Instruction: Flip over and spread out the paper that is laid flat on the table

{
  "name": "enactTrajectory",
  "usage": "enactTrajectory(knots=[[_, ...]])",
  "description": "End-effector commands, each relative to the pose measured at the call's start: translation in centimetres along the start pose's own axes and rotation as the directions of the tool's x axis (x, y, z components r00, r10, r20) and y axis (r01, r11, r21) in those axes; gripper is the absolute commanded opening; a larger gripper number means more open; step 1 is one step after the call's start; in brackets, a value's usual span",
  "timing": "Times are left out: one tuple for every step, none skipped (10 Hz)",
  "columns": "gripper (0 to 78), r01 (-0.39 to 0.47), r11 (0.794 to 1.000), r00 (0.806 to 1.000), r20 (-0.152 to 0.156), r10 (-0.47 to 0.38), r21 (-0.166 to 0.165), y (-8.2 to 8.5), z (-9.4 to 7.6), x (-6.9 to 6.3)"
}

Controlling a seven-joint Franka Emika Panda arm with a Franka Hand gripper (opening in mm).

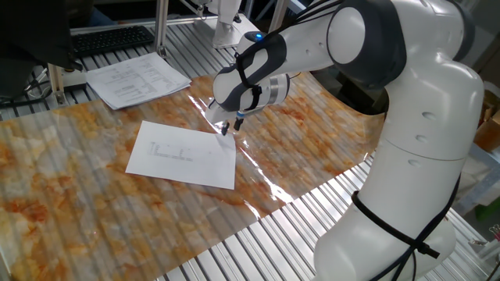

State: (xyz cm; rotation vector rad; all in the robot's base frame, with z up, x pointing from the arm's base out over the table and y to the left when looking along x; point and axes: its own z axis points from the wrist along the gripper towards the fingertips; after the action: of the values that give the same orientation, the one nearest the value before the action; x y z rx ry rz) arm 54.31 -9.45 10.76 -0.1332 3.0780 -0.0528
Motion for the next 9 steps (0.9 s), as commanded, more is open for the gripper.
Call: enactTrajectory(knots=[[77.5, 0.0, 1.0, 1.0, 0.004, 0.0, 0.0, -0.1, 0.0, -0.1], [77.5, 0.0, 1.0, 1.0, 0.004, 0.0, 0.0, -0.1, 0.0, -0.1], [77.5, 0.0, 1.0, 1.0, 0.004, 0.0, 0.0, -0.1, 0.0, -0.1], [77.5, 0.0, 1.0, 1.0, 0.004, 0.0, 0.0, -0.1, 0.0, -0.1], [77.5, 0.0, 1.0, 1.0, 0.004, 0.0, 0.0, -0.1, 0.0, -0.1], [77.5, 0.0, 1.0, 1.0, 0.004, 0.0, 0.0, -0.1, 0.0, -0.1], [77.5, 0.0, 1.0, 1.0, 0.004, 0.0, 0.0, -0.1, 0.0, -0.1], [77.5, -0.009, 1.0, 1.0, -0.004, 0.009, -0.004, -0.1, 1.9, 0.0], [77.5, -0.012, 1.0, 1.0, -0.005, 0.012, -0.004, -0.1, 2.0, 0.0]])
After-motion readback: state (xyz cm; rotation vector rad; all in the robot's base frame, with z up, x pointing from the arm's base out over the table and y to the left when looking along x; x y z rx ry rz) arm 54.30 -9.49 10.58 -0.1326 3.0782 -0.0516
